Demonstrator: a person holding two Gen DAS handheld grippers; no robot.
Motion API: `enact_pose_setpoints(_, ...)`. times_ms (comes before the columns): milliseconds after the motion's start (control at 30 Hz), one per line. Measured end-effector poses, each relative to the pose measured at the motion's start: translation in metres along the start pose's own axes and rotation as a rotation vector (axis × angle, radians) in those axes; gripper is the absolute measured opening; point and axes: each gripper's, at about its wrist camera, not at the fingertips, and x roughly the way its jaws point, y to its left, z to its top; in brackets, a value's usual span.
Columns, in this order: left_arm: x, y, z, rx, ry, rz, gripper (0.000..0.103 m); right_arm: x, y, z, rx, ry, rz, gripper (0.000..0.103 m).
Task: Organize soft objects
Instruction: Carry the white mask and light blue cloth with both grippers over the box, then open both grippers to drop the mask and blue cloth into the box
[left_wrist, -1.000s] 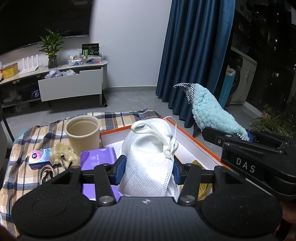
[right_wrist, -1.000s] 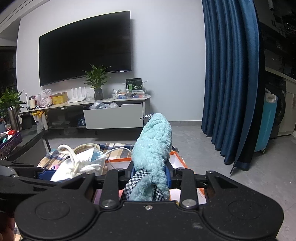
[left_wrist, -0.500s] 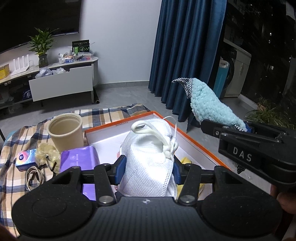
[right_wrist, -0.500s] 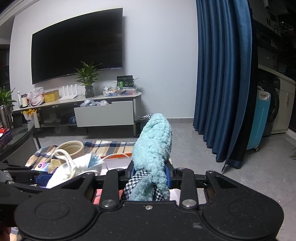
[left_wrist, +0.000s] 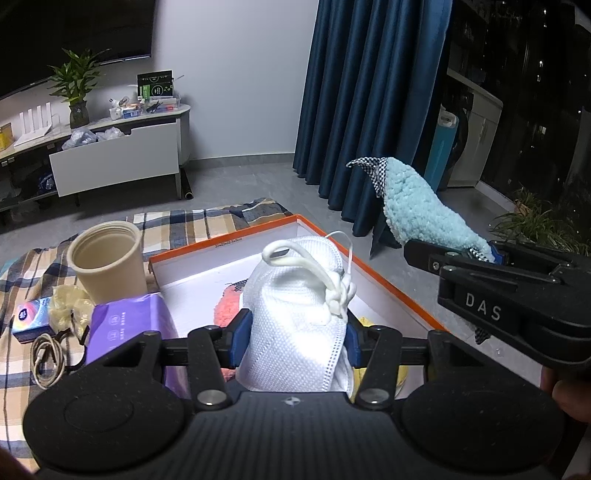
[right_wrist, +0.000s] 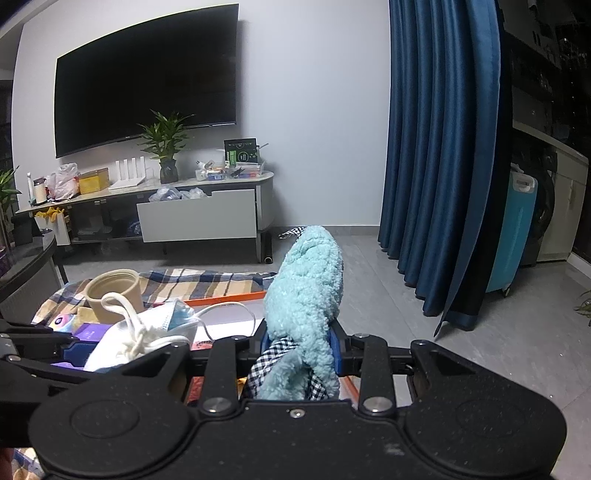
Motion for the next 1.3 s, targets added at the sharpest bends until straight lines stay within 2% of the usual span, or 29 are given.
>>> enact_pose_setpoints(667,0.024,-0.007,0.006,-0.017,0.025,-0.003,0.051,0.031,-0.008,0.000,-0.011,0.042,0.027,0.038)
enact_pose_setpoints(1300,0.043,-0.010,0.014,-0.043,0.043,0.008,0.051,0.064,-0.015,0.004,-0.083,0.084,0.072,0.039)
